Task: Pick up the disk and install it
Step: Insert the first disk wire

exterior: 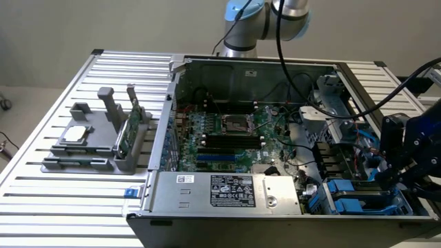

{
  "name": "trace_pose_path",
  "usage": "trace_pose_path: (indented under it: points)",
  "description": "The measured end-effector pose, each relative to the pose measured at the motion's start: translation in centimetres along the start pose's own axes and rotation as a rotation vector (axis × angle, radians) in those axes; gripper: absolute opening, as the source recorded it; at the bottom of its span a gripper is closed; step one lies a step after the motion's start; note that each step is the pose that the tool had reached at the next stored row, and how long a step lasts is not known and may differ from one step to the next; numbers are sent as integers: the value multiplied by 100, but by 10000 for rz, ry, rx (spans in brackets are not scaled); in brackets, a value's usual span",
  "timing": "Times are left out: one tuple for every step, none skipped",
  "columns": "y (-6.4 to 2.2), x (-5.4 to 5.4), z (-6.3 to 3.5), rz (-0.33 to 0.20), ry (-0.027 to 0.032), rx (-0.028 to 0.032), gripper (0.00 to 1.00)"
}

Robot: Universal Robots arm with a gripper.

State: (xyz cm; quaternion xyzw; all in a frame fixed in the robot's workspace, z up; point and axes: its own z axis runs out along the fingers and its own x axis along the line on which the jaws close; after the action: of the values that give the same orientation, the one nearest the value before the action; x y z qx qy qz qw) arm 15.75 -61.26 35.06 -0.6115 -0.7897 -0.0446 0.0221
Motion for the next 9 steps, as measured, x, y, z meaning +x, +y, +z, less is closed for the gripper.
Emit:
trace_pose_path:
  points:
    - [-23,14,8,23,-3,-11,18]
    - [-47,36,18,28,-9,-37,18]
    - [-66,60,28,27,-16,-69,18]
    - [-82,84,36,25,-27,-106,18]
    - [-89,105,42,22,-42,-168,18]
    - [-90,118,45,19,-62,-245,18]
    - [-89,122,47,35,-88,-327,18]
    - [-88,127,51,40,-138,-403,18]
    - [-87,132,51,49,-194,-464,18]
